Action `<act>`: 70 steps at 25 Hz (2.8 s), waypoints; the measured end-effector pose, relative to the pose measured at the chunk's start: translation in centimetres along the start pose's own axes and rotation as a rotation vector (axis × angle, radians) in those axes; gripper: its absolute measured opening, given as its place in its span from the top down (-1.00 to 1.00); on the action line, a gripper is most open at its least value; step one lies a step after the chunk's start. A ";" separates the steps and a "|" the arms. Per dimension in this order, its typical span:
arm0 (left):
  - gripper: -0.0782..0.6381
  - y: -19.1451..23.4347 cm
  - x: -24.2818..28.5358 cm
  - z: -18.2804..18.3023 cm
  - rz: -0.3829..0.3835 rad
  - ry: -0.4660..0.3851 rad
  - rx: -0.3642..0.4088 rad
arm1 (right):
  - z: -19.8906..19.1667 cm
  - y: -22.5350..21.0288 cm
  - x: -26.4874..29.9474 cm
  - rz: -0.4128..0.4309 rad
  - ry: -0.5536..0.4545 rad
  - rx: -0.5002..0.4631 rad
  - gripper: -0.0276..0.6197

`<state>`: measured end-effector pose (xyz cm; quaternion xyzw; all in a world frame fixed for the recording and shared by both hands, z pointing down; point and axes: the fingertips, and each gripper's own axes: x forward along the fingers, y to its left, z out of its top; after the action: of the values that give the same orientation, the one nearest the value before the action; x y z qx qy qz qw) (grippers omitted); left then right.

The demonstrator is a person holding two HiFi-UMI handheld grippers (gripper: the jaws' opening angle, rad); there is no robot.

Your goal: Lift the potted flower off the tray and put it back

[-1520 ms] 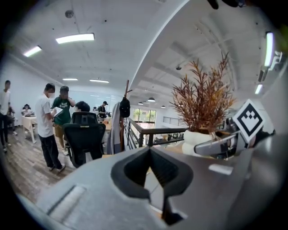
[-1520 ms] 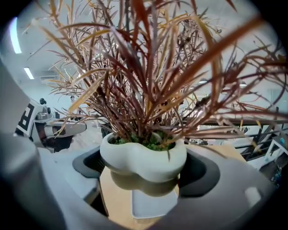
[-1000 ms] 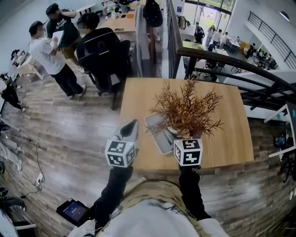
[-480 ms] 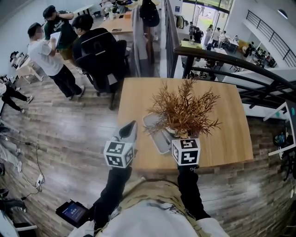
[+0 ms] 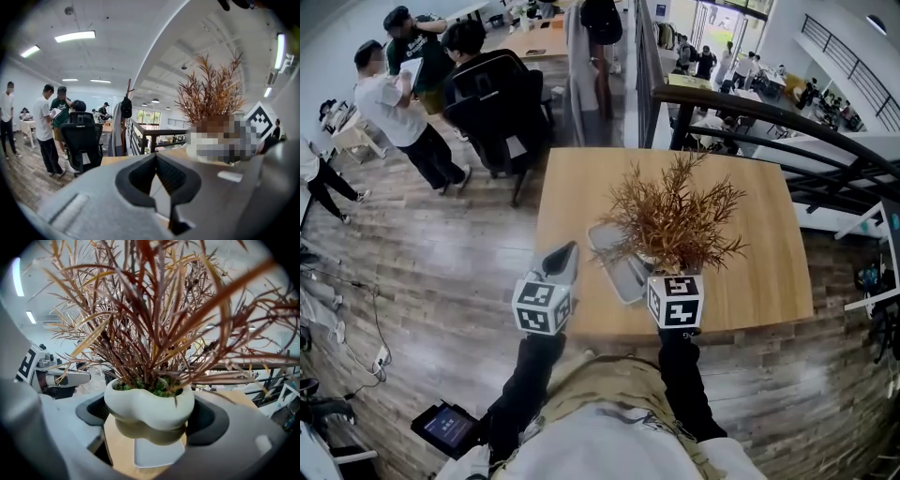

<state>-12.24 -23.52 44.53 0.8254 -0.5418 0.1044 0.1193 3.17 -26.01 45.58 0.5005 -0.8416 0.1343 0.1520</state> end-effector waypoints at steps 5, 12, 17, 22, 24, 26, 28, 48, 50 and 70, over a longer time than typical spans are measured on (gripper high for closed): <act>0.78 -0.3 0.5 -1.7 0.001 0.039 0.004 | -1.5 -0.5 0.8 0.003 0.016 0.001 -0.62; 0.78 0.0 0.4 -3.9 0.015 0.074 -0.006 | -4.2 -0.4 2.1 0.014 0.048 0.009 -0.62; 0.78 0.0 0.2 -6.4 0.027 0.106 -0.020 | -6.8 -0.5 3.0 0.019 0.052 0.001 -0.62; 0.78 -0.1 0.7 -9.3 0.032 0.151 -0.026 | -10.0 -0.6 4.5 0.034 0.074 -0.008 -0.62; 0.78 -0.3 0.9 -10.5 0.032 0.165 -0.029 | -12.0 -0.7 5.1 0.044 0.093 -0.011 -0.62; 0.78 -0.1 1.0 -11.3 0.034 0.171 -0.030 | -13.9 -0.8 6.0 0.050 0.115 -0.012 -0.62; 0.78 0.4 1.1 -12.2 0.038 0.175 -0.032 | -15.9 -0.8 7.0 0.052 0.139 -0.014 -0.62; 0.78 4.4 1.7 -19.3 0.097 0.198 -0.043 | -28.4 -0.3 15.6 0.069 0.224 -0.054 -0.62; 0.78 4.7 1.8 -19.5 0.099 0.200 -0.043 | -28.0 -0.3 16.0 0.068 0.208 -0.056 -0.62; 0.78 2.9 1.7 -18.8 0.074 0.223 -0.064 | -30.0 -1.1 13.5 0.051 0.281 -0.015 -0.64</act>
<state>-15.09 -20.24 63.14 0.7840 -0.5582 0.1826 0.2010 1.66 -26.04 78.44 0.4543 -0.8254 0.2003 0.2687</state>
